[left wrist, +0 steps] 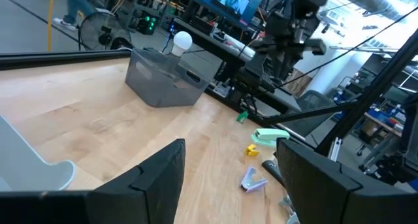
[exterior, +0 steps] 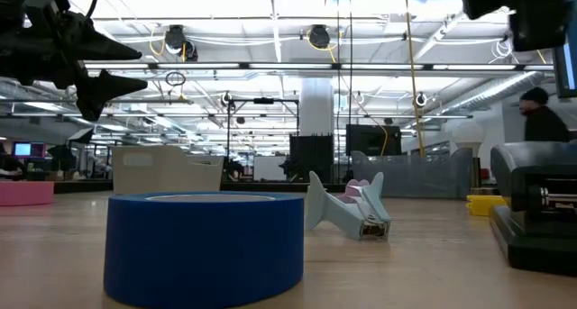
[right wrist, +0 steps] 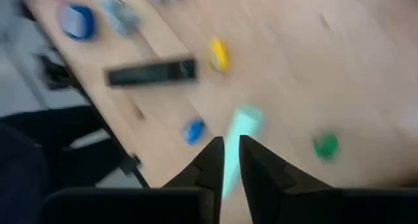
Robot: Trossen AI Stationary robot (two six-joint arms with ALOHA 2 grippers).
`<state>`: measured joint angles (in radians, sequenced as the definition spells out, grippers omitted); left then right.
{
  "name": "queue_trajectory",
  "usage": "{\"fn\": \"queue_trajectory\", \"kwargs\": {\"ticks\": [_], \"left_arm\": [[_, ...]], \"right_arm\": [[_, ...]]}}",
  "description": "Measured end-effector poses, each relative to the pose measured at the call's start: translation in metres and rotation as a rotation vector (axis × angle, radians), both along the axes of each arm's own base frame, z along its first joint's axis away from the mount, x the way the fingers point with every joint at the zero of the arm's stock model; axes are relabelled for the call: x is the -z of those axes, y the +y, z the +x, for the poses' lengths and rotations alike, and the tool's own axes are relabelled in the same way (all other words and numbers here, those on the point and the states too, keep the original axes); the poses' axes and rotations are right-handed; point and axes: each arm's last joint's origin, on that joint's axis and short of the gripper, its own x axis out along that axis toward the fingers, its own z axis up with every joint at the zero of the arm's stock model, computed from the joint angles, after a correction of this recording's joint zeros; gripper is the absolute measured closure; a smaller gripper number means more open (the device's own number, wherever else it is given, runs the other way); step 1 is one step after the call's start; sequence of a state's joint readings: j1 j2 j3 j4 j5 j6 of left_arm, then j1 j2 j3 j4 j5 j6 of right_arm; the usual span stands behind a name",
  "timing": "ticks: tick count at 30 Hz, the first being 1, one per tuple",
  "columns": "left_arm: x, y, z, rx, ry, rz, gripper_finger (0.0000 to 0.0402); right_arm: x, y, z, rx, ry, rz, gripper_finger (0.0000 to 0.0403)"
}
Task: Pick and place Stapler, Stapler remover, tape
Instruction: Put the green stapler into the gray bin
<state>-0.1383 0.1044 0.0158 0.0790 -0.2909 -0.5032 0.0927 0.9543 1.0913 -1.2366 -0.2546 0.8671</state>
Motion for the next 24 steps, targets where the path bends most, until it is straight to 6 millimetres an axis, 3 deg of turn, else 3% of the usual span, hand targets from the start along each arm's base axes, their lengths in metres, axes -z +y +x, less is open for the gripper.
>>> {"fn": "queue_trajectory", "kwargs": {"ticks": [6,14,19,24], "left_arm": [[0.000,0.000,0.000,0.000,0.000,0.001,0.0158],[0.000,0.000,0.000,0.000,0.000,0.001,0.0158],[0.000,0.000,0.000,0.000,0.000,0.001,0.0158],[0.000,0.000,0.000,0.000,0.002,0.015,0.0158]], "right_arm": [[0.001,0.016,-0.010,0.134,0.296,0.010,0.0400],[0.009,0.035,-0.019,0.252,0.439,0.051,0.0389],[0.010,0.043,-0.023,0.261,0.496,0.107,0.0363],[0.009,0.049,-0.024,0.282,0.502,0.125,0.0306]]}}
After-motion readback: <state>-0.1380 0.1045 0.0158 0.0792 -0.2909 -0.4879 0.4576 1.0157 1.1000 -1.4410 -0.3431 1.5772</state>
